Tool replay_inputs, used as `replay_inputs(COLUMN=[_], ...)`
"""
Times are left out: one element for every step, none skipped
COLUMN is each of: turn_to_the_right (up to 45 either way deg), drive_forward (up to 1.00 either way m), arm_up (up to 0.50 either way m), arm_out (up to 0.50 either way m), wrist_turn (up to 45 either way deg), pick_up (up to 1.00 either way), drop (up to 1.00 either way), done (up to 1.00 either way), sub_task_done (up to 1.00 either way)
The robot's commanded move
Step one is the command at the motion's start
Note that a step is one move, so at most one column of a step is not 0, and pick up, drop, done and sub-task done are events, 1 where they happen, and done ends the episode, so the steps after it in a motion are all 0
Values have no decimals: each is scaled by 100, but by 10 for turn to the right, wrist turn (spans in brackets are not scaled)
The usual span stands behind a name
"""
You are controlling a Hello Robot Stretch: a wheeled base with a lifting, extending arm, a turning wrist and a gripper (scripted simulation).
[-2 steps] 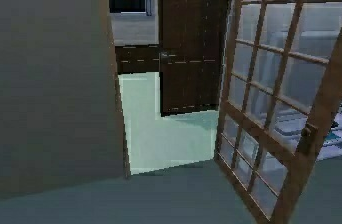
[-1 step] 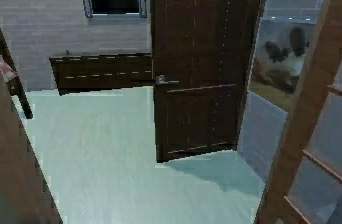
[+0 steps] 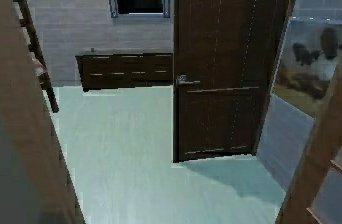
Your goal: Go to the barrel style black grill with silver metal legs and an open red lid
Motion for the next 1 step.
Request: replay_inputs(turn_to_the_right=[0], drive_forward=[45], arm_up=[0], arm_out=[0], wrist_turn=[0], pick_up=[0], drop=[0], done=[0], sub_task_done=[0])
